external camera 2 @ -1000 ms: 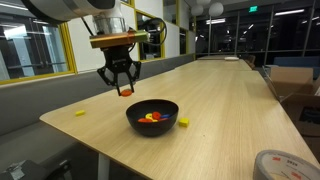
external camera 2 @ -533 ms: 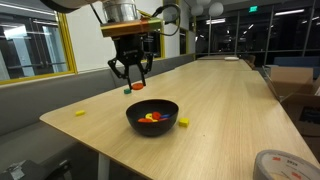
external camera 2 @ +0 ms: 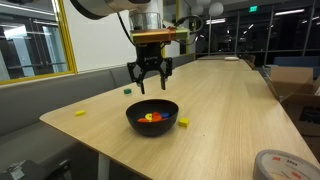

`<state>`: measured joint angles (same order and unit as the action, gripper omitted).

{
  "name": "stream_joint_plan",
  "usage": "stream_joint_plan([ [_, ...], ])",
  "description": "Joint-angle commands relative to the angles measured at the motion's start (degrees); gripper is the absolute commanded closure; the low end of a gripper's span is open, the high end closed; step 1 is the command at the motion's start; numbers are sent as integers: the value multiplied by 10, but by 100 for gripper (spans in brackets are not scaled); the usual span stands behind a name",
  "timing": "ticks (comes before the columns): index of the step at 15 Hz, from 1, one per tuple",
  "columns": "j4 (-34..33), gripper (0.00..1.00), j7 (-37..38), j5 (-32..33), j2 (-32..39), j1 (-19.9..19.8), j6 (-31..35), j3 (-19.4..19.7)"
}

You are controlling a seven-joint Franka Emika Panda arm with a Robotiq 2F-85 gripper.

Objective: Pick the orange and blue rings and put them in the bowl

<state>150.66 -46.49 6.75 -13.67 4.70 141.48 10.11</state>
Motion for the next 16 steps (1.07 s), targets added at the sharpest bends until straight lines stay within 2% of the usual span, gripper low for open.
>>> stream_joint_plan([
  [1,-57,0,-38,-35,32,-15,-26,-1],
  [5,-74,0,61,-2,-27,-53,-99,-19],
  [11,-82,0,228,-2,-132,-83,-236,-27],
  [16,-67,0,329,6,-204,-90,-260,-45],
])
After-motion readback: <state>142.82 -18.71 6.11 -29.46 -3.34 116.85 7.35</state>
